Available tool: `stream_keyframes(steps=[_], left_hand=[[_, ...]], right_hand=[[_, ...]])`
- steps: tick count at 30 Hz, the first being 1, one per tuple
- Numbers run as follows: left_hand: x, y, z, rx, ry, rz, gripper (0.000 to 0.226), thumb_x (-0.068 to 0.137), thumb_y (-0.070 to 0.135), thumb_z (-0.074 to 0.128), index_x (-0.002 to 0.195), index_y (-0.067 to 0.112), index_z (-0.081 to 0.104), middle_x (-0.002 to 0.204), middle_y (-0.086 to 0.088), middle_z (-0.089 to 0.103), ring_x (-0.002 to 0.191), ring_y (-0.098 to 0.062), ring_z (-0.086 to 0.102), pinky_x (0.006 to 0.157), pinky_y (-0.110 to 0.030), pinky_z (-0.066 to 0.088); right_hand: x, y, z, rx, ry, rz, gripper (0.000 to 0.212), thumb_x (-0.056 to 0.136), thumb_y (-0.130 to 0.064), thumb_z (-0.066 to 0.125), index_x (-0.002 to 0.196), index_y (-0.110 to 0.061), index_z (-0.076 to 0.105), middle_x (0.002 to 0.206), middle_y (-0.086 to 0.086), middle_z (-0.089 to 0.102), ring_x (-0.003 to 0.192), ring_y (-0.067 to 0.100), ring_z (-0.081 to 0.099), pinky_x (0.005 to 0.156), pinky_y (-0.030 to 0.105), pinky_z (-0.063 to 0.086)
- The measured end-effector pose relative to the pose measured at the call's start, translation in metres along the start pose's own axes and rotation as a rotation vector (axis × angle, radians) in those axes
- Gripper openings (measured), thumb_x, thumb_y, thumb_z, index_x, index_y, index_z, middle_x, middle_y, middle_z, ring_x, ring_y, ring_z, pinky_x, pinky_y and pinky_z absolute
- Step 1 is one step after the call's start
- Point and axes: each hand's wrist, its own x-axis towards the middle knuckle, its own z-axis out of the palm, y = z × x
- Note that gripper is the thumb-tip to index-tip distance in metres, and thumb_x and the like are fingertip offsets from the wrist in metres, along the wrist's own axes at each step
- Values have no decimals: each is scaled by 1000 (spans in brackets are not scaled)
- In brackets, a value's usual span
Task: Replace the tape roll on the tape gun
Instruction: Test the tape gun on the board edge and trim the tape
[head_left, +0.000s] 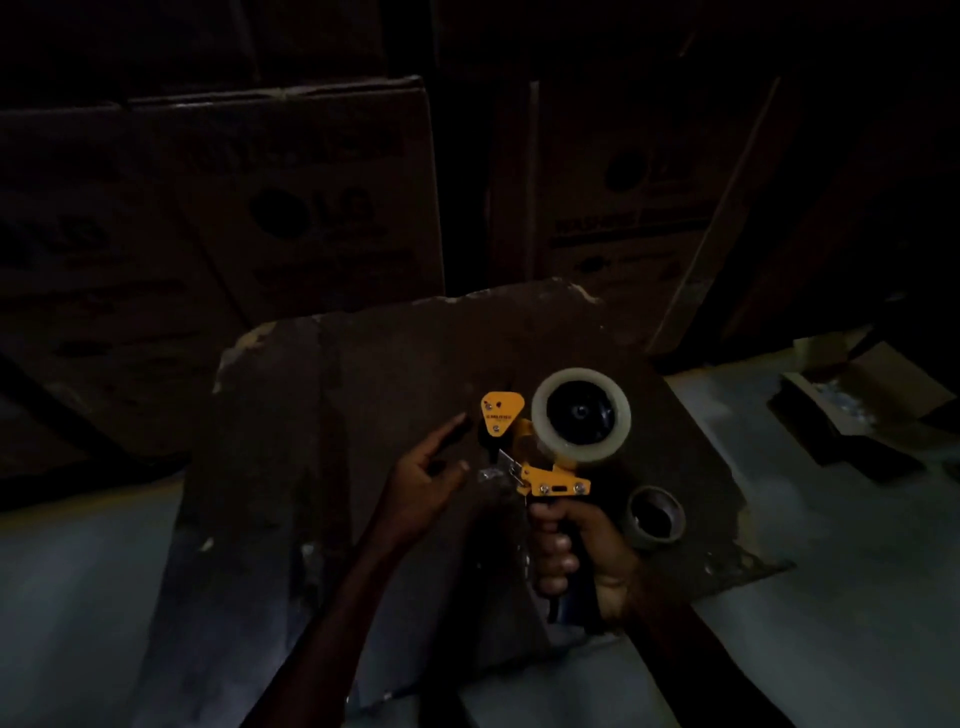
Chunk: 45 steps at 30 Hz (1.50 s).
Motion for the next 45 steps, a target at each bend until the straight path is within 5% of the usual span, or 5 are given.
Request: stream_keyframes(steps=[6, 18, 22, 32, 45], left_hand=[[32, 28, -22, 180, 127, 182, 46, 75, 11, 77, 109, 37, 60, 104, 29, 61, 98, 20, 56, 83, -2, 41], [68, 52, -38, 187, 174, 145, 42, 75, 5, 75, 112, 21, 63, 87, 8, 68, 80, -1, 65, 75, -20, 54], [76, 59, -43, 271, 155, 160, 13, 74, 9, 76, 87, 12, 73, 88, -4, 70, 82, -13, 68, 75, -32, 55], [92, 77, -45, 252, -9, 170, 6, 76, -3, 71, 81, -6, 68, 121, 2, 63, 109, -2, 62, 93, -25, 50], [103, 89, -60, 175, -59, 58, 10, 82, -6, 63, 80, 2, 58, 84, 11, 74, 94, -2, 67, 79, -16, 50]], right_hand=[[25, -33, 29, 47, -152, 36, 24, 74, -19, 71, 65, -17, 49, 48, -7, 39, 35, 8, 38, 41, 23, 36], [40, -77, 25, 29, -251, 109, 28, 77, -17, 71, 66, -19, 45, 47, -6, 43, 36, 10, 42, 41, 24, 37], [40, -92, 19, 46, -312, 160, 25, 82, -16, 66, 68, -18, 44, 50, -4, 45, 37, 11, 45, 43, 24, 39], [44, -114, 9, 37, -425, 223, 18, 87, -19, 59, 70, -14, 54, 53, -3, 52, 41, 12, 51, 46, 25, 39], [48, -130, 6, -20, -492, 342, 17, 91, -24, 54, 76, -17, 55, 58, -5, 55, 44, 8, 35, 50, 25, 40]])
